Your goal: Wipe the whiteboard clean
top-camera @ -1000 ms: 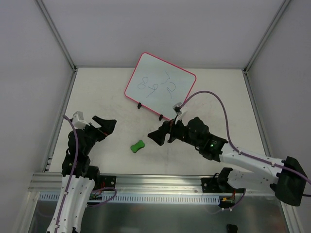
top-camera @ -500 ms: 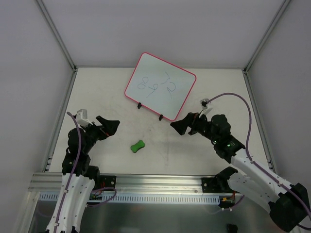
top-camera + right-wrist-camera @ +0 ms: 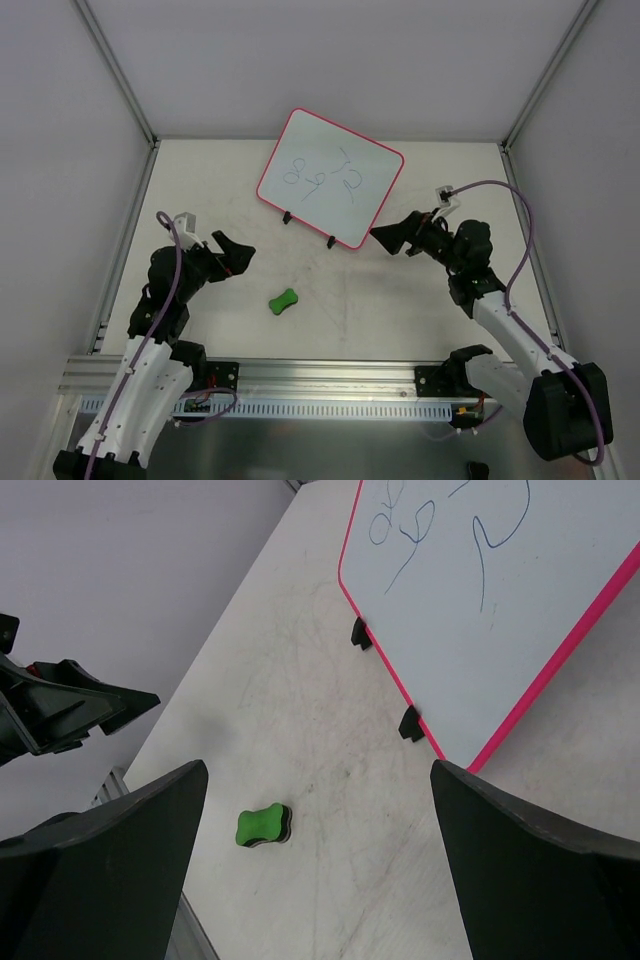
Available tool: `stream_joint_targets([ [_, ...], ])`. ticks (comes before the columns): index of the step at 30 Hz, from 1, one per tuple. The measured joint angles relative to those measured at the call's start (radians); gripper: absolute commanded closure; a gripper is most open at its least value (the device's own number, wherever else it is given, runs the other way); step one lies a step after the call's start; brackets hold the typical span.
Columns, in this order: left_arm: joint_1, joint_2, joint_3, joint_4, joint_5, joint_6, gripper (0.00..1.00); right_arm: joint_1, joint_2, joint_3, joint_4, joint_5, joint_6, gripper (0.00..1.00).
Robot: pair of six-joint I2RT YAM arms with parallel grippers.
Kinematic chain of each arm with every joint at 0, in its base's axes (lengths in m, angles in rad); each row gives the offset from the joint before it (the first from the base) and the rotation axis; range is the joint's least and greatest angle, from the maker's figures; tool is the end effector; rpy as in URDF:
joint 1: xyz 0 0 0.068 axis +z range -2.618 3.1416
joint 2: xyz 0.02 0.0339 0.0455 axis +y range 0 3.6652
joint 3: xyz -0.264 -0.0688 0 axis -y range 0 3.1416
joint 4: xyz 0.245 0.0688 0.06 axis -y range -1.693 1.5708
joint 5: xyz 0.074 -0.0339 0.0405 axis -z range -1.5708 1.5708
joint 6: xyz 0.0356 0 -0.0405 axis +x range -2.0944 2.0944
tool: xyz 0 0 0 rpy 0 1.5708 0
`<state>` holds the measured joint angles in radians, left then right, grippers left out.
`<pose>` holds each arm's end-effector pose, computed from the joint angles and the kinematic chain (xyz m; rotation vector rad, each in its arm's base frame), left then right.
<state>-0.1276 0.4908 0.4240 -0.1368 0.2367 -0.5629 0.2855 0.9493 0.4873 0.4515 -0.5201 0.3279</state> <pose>0.1398 -0.0263 0.2595 -0.2203 1.8104 -0.7036 0.2035 0.0782 0.2715 -0.3866 1.6057 0.8823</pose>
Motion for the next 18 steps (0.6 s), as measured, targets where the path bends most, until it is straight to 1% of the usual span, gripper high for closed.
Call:
stream_joint_targets([
  [3,-0.09,0.05,0.02,-0.002,-0.071,0.013,0.01,-0.028,0.048,-0.015,0.086,-0.027,0.003,0.01],
  [7,-0.233,0.119,0.052,-0.002,-0.186,0.033,0.01,-0.064,0.119,-0.06,0.253,-0.059,0.015,0.01],
  [9,-0.26,0.134,0.06,-0.003,-0.213,0.037,0.01,-0.082,0.179,-0.068,0.333,-0.078,0.031,0.01],
  [15,-0.294,0.128,0.065,-0.035,-0.297,0.065,0.01,-0.149,0.449,-0.067,0.656,-0.151,0.134,0.01],
  [18,-0.346,0.121,0.065,-0.047,-0.33,0.09,0.01,-0.163,0.558,-0.051,0.727,-0.169,0.163,0.01],
])
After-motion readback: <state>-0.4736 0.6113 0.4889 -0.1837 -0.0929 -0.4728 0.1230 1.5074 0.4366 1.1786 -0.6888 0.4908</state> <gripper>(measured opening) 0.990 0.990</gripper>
